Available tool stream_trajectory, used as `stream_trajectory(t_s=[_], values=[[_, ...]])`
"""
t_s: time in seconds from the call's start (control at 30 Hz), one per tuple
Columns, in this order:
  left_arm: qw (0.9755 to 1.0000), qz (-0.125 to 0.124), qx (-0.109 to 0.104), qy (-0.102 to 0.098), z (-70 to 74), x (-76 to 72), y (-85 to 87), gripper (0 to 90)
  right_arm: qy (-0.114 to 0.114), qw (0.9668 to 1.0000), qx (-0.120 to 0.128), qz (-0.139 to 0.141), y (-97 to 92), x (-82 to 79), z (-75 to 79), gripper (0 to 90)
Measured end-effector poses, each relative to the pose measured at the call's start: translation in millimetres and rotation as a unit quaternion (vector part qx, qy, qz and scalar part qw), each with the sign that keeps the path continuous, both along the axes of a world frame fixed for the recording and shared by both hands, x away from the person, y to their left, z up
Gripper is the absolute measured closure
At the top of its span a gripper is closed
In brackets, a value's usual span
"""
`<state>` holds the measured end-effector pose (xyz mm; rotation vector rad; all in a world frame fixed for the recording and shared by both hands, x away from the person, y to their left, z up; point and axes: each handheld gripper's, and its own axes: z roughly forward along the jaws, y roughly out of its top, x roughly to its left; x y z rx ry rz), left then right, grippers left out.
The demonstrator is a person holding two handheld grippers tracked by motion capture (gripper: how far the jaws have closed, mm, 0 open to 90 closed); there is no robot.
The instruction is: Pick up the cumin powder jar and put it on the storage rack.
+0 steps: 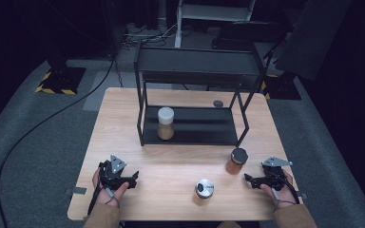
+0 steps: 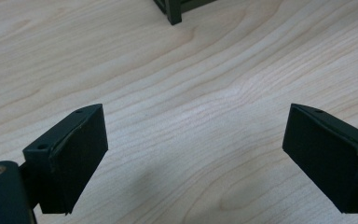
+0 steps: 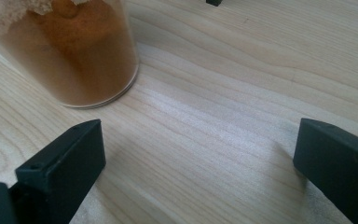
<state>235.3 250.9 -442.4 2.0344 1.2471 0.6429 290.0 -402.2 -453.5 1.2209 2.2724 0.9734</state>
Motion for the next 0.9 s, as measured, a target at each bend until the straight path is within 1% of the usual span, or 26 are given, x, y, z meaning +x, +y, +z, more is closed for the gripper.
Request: stream_trajectory(t_s=[0.1, 0.2, 0.37, 0.53, 0.57, 0.6, 0.9], values=[[0.9999, 0.003, 0.001, 0.016, -2.3, 3.5, -0.8, 6.3, 0.0, 1.0, 0.0, 0.0, 0.0, 0.0, 0.0, 2.0], [0.9996, 0.006, 0.002, 0.028, -3.5, 5.9, -1.5, 6.3, 0.0, 1.0, 0.0, 0.0, 0.0, 0.0, 0.0, 2.0], [0.9992, 0.008, 0.003, 0.039, -5.4, 8.2, -1.4, 6.0, 0.0, 1.0, 0.0, 0.0, 0.1, 0.0, 0.0, 2.0], [0.9992, 0.01, -0.003, 0.038, -8.3, 7.6, 0.8, 4.6, 0.0, 1.0, 0.0, 0.0, 0.1, -0.1, 0.0, 2.0], [0.9991, 0.014, -0.011, 0.039, -10.0, 7.5, 2.1, 3.9, 0.0, 1.0, 0.0, 0.0, 0.1, -0.1, 0.0, 2.0], [0.9986, 0.017, -0.021, 0.046, -9.9, 9.4, 4.4, 3.5, 0.0, 1.0, 0.0, 0.0, 0.1, -0.1, 0.0, 2.0], [0.9985, 0.011, -0.02, 0.05, -9.4, 11.0, 5.9, 1.1, 0.0, 1.0, 0.0, -0.002, 0.8, -0.3, 0.0, 1.9]])
